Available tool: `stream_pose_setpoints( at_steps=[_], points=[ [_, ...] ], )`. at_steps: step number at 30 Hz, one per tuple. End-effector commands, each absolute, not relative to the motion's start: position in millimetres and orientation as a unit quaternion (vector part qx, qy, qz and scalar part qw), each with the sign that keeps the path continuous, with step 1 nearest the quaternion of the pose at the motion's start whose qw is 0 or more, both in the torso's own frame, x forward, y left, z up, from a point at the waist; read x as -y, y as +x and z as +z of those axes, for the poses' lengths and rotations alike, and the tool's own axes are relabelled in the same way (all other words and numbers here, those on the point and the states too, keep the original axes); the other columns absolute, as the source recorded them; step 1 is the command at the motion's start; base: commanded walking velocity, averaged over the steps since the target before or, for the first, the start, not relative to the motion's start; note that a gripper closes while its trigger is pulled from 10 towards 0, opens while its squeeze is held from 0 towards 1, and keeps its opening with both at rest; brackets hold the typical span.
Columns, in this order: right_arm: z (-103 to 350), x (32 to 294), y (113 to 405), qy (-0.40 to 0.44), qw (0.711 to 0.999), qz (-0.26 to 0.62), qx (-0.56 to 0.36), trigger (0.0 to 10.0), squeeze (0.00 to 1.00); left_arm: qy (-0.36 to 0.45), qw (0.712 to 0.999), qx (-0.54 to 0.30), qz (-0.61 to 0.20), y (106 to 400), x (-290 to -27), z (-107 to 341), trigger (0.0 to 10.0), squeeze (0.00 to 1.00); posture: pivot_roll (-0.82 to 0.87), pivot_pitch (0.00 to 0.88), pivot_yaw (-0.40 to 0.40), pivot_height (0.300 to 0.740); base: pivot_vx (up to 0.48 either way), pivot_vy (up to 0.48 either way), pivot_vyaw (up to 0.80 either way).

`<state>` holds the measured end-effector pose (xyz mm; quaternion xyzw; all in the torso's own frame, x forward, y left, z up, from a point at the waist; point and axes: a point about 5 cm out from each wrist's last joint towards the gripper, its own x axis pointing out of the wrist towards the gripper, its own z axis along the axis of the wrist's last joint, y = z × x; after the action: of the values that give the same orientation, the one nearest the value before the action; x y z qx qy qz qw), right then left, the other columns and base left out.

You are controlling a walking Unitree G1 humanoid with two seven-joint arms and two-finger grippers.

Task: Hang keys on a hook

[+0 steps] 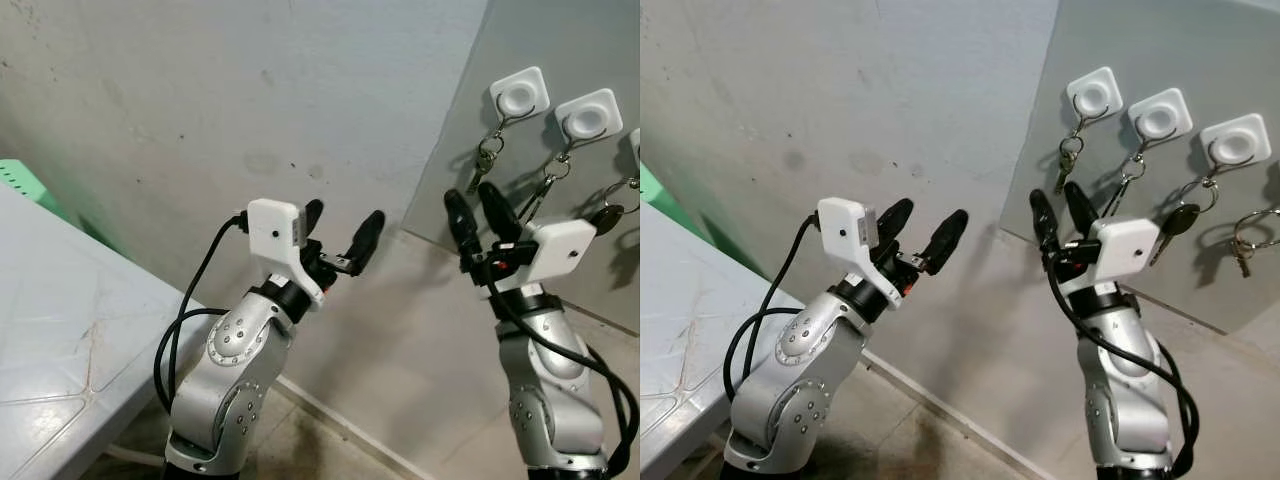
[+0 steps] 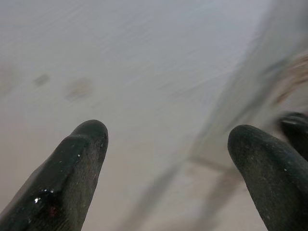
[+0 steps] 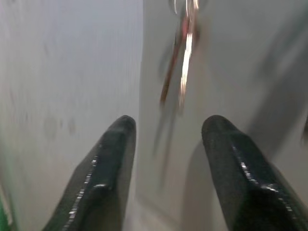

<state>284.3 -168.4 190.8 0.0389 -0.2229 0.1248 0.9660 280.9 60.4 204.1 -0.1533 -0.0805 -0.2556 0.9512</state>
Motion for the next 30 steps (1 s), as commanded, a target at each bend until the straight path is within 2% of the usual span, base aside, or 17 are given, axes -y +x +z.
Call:
stream_pose_setpoints(
  at_steps=[1,10,12,20,21,22,23,30],
  points=[
    [184,169,282,0.040,0.969,0.119,0.215,10.0,1.00,-0.145,0.957,0.079,-0.238,283,-65,198,10.0,0.00,0.03,0.088,-0.073,0.740,0.000,0.000,0.00],
    [140,168,276,0.032,0.983,0.108,0.147,10.0,1.00,-0.112,0.976,0.041,-0.181,290,-83,151,10.0,0.00,0.02,0.077,-0.070,0.740,0.000,0.000,0.00],
    [118,171,274,0.028,0.989,0.095,0.110,10.0,1.00,-0.087,0.983,0.012,-0.160,291,-90,123,10.0,0.00,0.02,0.071,-0.070,0.740,0.000,0.000,0.00],
    [72,176,269,0.024,0.995,0.089,0.033,10.0,1.00,-0.058,0.988,-0.035,-0.137,293,-97,78,10.0,0.00,0.02,0.065,-0.064,0.740,0.000,0.000,0.00],
    [61,178,269,0.019,0.996,0.089,0.010,10.0,0.40,-0.049,0.989,-0.046,-0.130,293,-98,69,10.0,0.00,0.02,0.065,-0.063,0.740,0.000,0.000,0.00],
    [54,179,268,0.016,0.996,0.089,-0.006,10.0,0.40,-0.045,0.990,-0.054,-0.126,293,-99,63,10.0,0.00,0.02,0.065,-0.061,0.740,0.000,0.000,0.00],
    [45,181,267,0.013,0.996,0.086,-0.026,10.0,0.00,-0.044,0.990,-0.063,-0.119,292,-102,56,10.0,0.00,0.02,0.065,-0.061,0.740,0.000,0.000,0.00],
    [-6,189,255,-0.011,0.985,0.079,-0.152,10.0,0.00,-0.033,0.982,-0.155,-0.103,282,-118,6,10.0,0.00,0.02,0.058,-0.052,0.740,0.000,0.000,0.00]
  ],
)
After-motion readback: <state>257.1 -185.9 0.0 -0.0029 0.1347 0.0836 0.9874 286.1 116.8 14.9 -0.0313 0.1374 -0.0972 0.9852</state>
